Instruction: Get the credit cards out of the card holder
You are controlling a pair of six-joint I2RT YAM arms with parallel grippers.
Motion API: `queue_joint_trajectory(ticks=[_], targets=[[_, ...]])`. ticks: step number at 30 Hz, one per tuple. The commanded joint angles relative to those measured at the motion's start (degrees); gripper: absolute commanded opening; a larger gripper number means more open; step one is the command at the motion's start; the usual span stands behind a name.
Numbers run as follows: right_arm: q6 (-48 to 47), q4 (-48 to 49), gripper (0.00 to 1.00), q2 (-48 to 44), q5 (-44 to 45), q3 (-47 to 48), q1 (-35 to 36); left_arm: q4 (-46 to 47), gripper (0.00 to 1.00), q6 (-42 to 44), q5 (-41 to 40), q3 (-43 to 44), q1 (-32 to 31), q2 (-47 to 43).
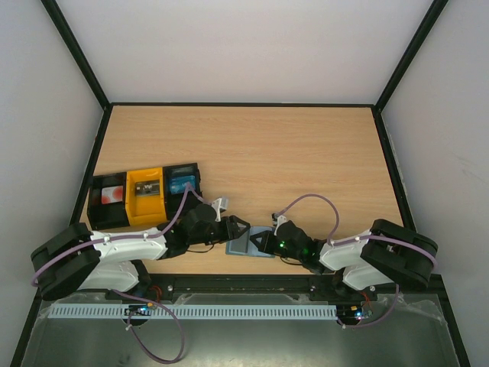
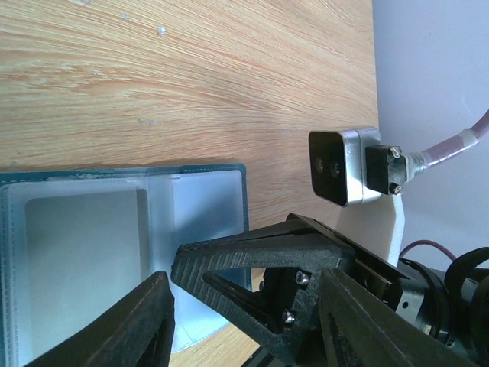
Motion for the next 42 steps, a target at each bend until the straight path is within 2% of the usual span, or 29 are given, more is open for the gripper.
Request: queue_joint_trajectory(ticks=[1,7,13,21,31,36,42], targets=[[-0.85,-1.20,0.02,-0.74,1.87,-0.50,0.42,-1.75,0.55,0.83,-1.43,-0.38,-0.27,-0.30],[-1.36,-2.93,0.02,-0.63,0.37,1.17,0.38,-7.08,0.68,2.46,-4.82,-0.05,0.14,-1.02],[-1.55,-5.85,0.08,1.34,0.48,3.46,0.44,-3.73,0.75,2.15,-2.57,-2.28,2.04,-1.06],[-1.99,-8.62,0.10,5.65,0.75,4.58,0.48,-1.43,0.80,1.82,-1.32,-3.48,2.71,0.09],[-2.34,-14.83,0.02,8.48,4.08,5.25,0.50,0.53,0.88,0.49,0.43,-4.44,3.19,-0.44],[-2.27,-14.20,0.02,8.36,4.21,4.91,0.47,4.67,0.89,-0.05,2.84,-5.46,3.29,0.91],[-2.30,-13.67,0.02,7.64,4.54,4.44,0.49,5.32,0.89,0.18,3.59,-5.06,3.29,2.41]])
